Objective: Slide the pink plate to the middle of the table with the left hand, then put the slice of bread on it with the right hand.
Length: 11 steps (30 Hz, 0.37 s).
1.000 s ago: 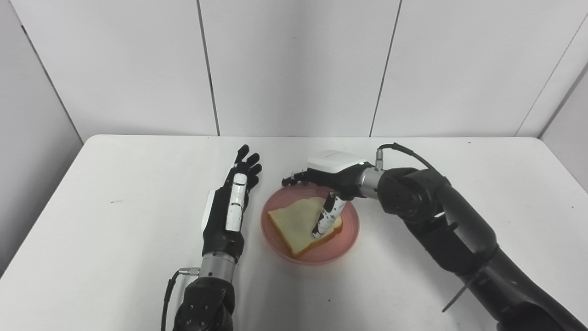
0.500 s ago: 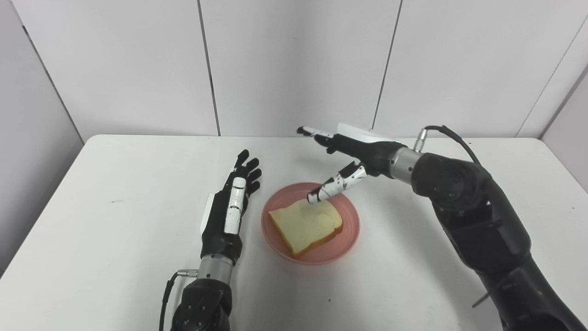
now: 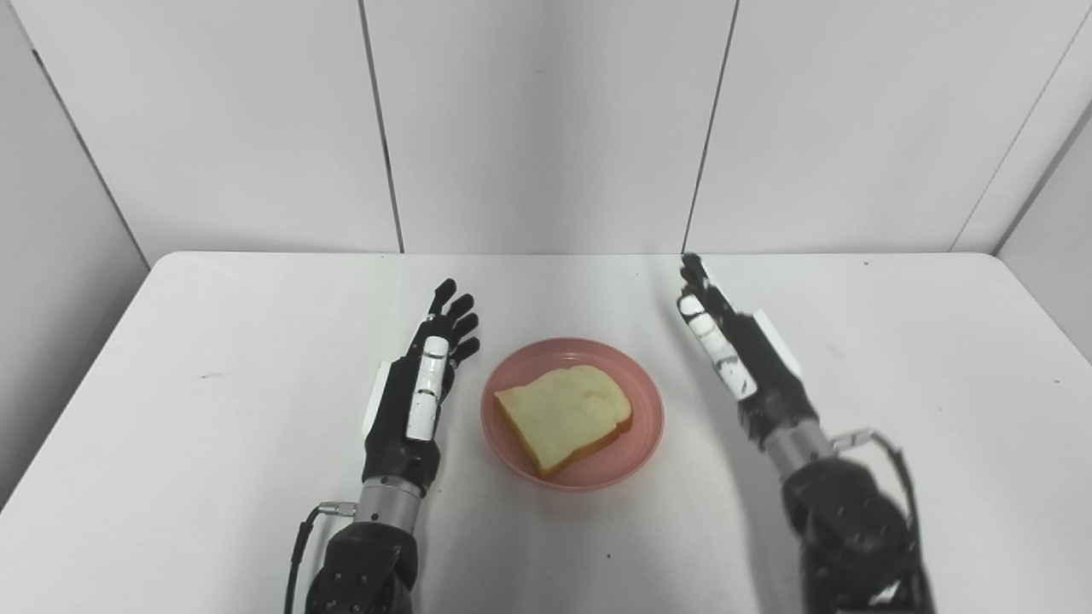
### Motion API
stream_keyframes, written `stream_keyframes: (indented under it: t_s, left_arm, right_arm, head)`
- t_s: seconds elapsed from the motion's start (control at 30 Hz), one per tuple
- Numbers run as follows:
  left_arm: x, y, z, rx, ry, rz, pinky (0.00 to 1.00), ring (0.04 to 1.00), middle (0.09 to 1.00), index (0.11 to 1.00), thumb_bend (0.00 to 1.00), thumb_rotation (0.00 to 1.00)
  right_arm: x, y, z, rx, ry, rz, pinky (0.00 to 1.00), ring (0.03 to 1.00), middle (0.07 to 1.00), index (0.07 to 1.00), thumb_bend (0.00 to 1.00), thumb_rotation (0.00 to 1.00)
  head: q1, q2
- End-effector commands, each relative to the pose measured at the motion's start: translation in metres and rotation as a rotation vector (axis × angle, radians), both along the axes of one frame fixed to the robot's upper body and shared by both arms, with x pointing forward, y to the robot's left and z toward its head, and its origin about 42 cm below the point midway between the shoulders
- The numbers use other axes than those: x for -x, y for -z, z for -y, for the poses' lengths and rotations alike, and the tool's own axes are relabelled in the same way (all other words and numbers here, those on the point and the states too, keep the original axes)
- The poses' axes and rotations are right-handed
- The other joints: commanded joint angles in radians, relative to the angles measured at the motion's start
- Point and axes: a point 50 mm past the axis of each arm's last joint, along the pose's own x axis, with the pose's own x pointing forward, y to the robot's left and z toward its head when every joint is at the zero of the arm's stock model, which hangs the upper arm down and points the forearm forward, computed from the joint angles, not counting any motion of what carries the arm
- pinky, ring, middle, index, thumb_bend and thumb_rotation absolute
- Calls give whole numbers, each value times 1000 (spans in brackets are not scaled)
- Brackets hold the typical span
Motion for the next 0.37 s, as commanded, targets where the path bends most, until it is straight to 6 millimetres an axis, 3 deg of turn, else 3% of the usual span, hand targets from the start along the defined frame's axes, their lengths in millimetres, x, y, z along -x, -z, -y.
stream_keyframes:
  t_s: [0.0, 0.1, 0.33]
  left_arm:
    - [-3, -10, 1, 12, 18, 75, 918, 926, 945, 944, 555, 1000]
    - [-4, -9, -1, 1, 25, 75, 925, 931, 950, 946, 569, 1000]
    - [-3, -8, -3, -15, 26, 73, 923, 931, 952, 949, 572, 1000]
  right_arm:
    - [4, -17, -4, -54, 34, 172, 1000, 1000, 1000, 1000, 793, 1000]
    - [14, -3, -12, -129, 82, 209, 1000, 1000, 1000, 1000, 690, 1000]
    - [25, 9, -20, -165, 105, 212, 1000, 1000, 1000, 1000, 600, 1000]
  head:
    - [1, -2]
    - [2, -6]
    - [4, -3]
